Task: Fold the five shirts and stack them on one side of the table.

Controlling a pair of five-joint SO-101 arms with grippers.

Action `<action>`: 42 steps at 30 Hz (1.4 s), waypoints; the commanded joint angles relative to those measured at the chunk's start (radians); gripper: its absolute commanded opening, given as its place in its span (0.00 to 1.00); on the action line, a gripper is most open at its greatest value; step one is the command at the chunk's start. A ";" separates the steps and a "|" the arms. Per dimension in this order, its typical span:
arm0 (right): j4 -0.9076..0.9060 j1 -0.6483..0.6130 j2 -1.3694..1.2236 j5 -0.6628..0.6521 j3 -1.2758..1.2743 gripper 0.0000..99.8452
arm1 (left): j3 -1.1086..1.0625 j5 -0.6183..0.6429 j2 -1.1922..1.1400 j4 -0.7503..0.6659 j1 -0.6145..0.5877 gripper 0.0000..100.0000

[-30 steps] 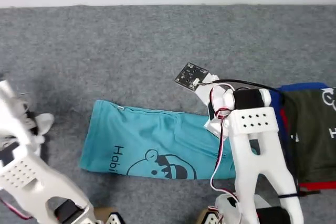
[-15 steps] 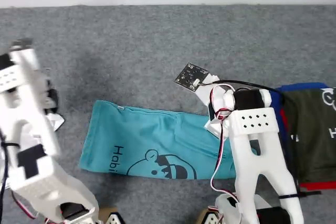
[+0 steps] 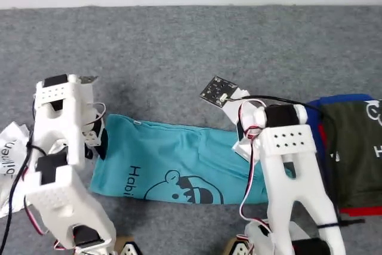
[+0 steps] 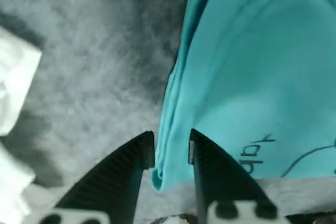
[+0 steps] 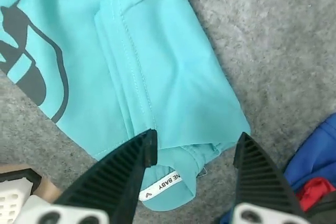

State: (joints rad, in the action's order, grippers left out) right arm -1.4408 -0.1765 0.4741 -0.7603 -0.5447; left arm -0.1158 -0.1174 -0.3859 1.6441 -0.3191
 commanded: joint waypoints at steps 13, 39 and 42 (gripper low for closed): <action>0.002 0.004 0.104 0.009 -0.080 0.25 | 0.021 -0.054 -0.222 -0.100 0.017 0.09; -0.004 -0.001 0.105 0.011 -0.080 0.25 | 0.039 -0.057 -0.272 -0.020 0.077 0.01; 0.001 -0.001 0.105 0.011 -0.080 0.25 | 0.114 -0.057 -0.272 0.041 0.005 0.01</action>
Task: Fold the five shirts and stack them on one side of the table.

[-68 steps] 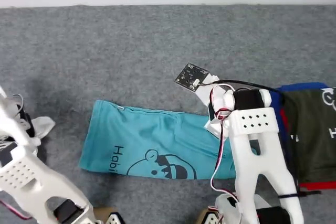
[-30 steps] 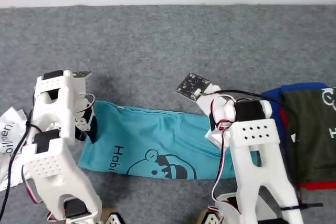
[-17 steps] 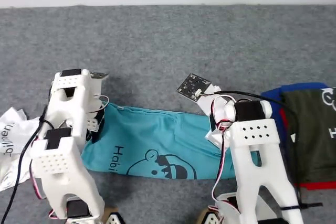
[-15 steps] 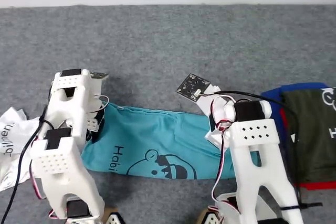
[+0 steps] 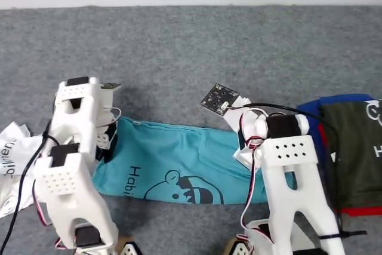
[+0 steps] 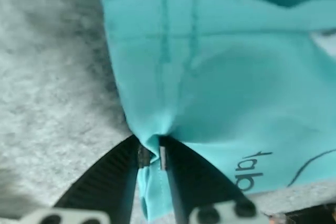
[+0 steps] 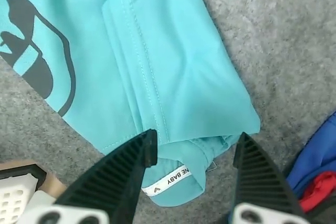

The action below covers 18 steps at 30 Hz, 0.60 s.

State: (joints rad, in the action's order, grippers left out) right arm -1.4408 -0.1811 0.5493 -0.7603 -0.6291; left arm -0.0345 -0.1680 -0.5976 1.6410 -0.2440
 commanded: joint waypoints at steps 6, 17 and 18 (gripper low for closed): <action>0.002 0.004 0.030 0.011 0.005 0.25 | 0.268 -0.023 -0.060 0.117 -0.209 0.01; 0.002 0.004 0.027 0.011 0.005 0.25 | 0.344 -0.081 -0.060 0.115 -0.362 0.01; 0.004 0.004 0.027 0.011 0.005 0.25 | 0.341 -0.080 -0.060 0.115 -0.361 0.01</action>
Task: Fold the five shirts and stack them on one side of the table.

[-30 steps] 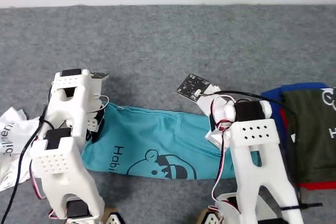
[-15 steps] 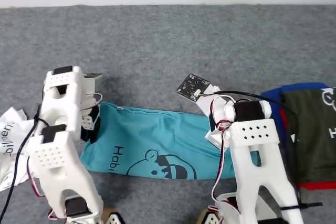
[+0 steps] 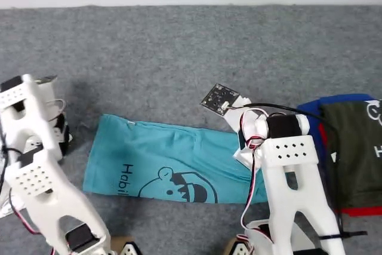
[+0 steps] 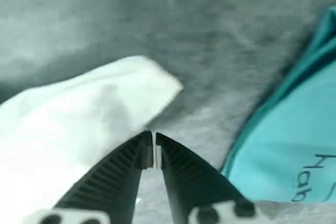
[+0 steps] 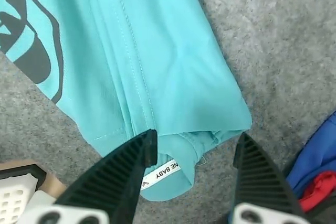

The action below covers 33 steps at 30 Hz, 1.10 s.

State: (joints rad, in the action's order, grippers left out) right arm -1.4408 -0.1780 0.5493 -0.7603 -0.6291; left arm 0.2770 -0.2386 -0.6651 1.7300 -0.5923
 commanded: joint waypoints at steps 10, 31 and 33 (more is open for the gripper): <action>0.004 0.001 0.022 0.011 0.005 0.25 | -0.050 0.018 0.068 0.028 0.181 0.12; -0.004 0.001 0.028 0.012 0.005 0.25 | -0.200 0.025 0.230 0.025 0.295 0.12; -0.004 0.001 0.028 0.012 0.005 0.25 | -0.173 0.029 0.264 0.025 0.295 0.12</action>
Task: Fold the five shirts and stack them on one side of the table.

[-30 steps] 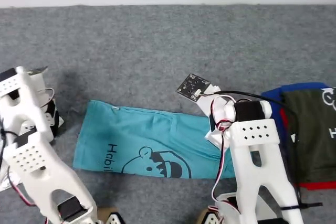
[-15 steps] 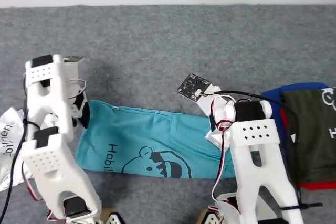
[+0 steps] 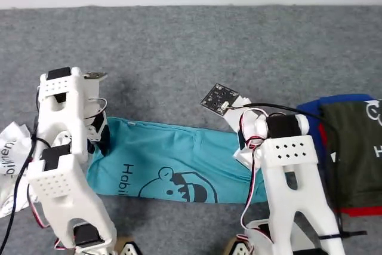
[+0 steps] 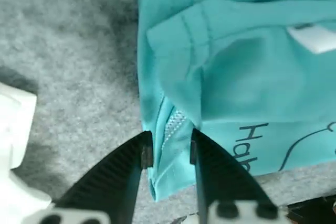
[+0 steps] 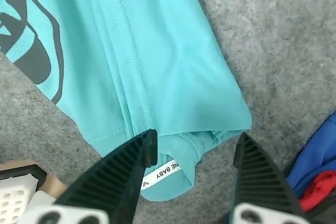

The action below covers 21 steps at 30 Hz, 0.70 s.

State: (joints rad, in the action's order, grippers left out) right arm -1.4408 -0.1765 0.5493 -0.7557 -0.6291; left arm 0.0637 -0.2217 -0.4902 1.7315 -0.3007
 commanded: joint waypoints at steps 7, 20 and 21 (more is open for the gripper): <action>-0.005 -0.001 0.028 0.051 0.005 0.25 | 0.074 0.081 0.229 0.025 0.028 0.12; -0.007 -0.001 0.030 0.069 0.005 0.25 | -0.166 0.034 0.184 -0.086 -0.038 0.12; -0.007 -0.001 0.030 0.069 0.005 0.25 | -0.165 0.028 0.178 -0.086 -0.040 0.13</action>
State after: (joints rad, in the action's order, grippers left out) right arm -1.4408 -0.1811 0.5493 -0.6958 -0.6291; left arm -0.1036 -0.1680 -0.3122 1.6563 -0.3191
